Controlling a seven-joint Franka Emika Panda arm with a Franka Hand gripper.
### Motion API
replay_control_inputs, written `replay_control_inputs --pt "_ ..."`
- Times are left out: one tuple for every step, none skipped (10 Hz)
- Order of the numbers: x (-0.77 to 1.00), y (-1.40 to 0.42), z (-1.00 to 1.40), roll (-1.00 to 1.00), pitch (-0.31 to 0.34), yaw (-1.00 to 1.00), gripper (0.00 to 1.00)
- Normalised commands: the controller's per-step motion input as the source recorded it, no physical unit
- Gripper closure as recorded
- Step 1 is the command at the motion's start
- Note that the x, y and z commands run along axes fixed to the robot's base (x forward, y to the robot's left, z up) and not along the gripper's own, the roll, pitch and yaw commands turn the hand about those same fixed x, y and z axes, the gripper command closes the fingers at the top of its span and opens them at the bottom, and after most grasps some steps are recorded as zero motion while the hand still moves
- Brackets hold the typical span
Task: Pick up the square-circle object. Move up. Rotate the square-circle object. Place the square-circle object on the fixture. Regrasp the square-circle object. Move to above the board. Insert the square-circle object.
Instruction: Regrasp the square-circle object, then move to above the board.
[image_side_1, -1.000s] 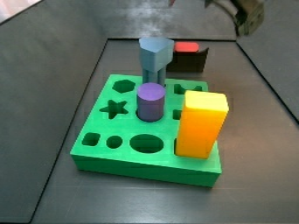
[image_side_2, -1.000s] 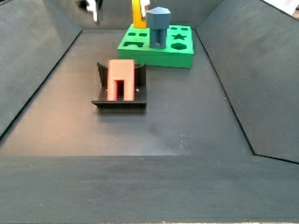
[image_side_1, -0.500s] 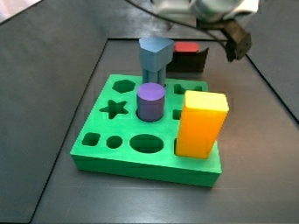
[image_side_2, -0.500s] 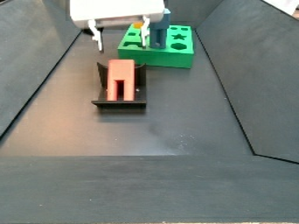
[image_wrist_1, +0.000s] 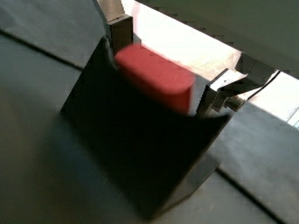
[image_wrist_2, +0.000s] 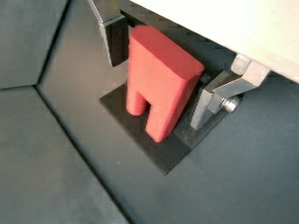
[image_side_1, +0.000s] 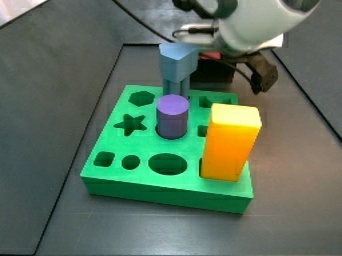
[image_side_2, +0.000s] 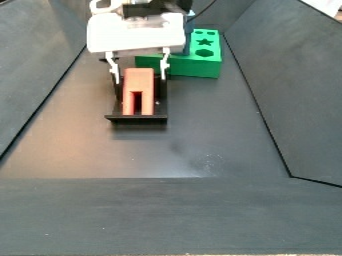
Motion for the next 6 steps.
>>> replay_control_inputs --pt "0.07 0.01 -0.23 0.06 -0.008 -0.01 0.00" --pt "0.02 -0.01 -0.17 0.05 0.004 -0.01 0.00" --pt "0.00 0.00 -0.50 0.00 0.000 0.00 1.00" --pt "-0.11 0.10 1.00 -0.18 -0.364 0.08 1.00" --pt "-0.11 0.10 1.00 -0.18 -0.364 0.06 1.00" --pt "-0.11 0.10 1.00 -0.18 -0.356 -0.01 1.00"
